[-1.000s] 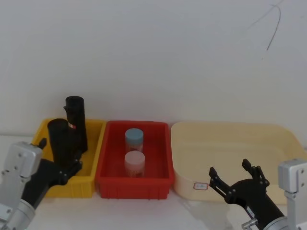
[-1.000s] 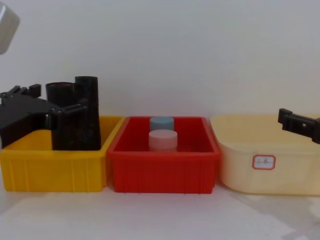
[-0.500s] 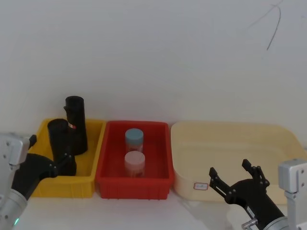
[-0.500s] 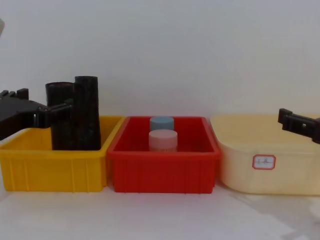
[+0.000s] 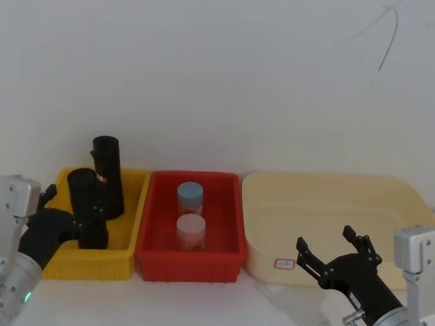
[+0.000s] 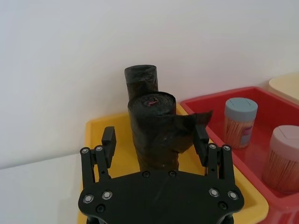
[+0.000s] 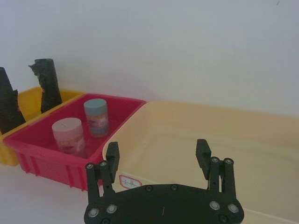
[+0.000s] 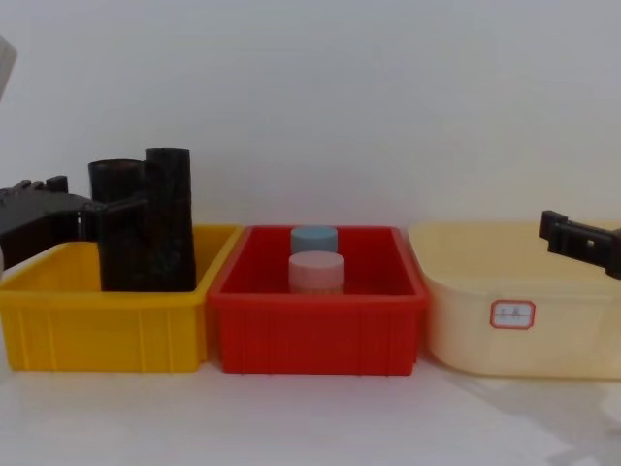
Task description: Pick up the garbage bag with the one hand and transfer it to the other hand.
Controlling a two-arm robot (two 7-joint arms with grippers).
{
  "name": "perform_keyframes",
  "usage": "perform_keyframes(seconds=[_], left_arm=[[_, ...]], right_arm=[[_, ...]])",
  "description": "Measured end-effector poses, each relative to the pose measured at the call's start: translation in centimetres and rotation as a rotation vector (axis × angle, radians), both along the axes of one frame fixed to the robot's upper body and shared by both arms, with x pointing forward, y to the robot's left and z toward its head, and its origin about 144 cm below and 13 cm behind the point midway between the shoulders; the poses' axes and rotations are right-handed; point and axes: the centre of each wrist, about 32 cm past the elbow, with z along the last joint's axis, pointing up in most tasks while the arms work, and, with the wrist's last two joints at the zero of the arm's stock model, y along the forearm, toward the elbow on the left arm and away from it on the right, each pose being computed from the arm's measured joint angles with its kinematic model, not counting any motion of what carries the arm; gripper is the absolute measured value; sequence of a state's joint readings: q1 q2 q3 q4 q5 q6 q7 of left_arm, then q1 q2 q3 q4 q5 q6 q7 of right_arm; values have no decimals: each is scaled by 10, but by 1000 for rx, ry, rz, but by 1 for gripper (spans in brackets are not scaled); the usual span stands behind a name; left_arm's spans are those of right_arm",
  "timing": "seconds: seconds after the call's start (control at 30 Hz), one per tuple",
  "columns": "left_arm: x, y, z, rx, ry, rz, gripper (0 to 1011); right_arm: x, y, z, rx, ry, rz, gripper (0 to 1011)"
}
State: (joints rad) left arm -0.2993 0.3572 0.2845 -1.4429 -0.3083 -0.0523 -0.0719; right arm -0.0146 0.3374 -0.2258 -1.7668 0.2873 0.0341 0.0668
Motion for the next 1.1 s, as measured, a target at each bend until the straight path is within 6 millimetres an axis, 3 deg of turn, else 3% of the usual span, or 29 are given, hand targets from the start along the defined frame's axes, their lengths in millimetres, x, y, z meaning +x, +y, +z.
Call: perform_keyframes(seconds=[0.37, 0.6, 0.9, 1.1], left_arm=[[19, 1, 0, -39, 5, -44, 997], [28, 0, -1, -66, 6, -72, 856], [33, 0, -1, -99, -8, -92, 579], [35, 0, 1, -108, -30, -101, 536]], right_arm=[[0, 0, 0, 0, 0, 0, 999], [0, 0, 0, 0, 0, 0, 1000], [0, 0, 0, 0, 0, 0, 1000], [0, 0, 0, 0, 0, 0, 1000]])
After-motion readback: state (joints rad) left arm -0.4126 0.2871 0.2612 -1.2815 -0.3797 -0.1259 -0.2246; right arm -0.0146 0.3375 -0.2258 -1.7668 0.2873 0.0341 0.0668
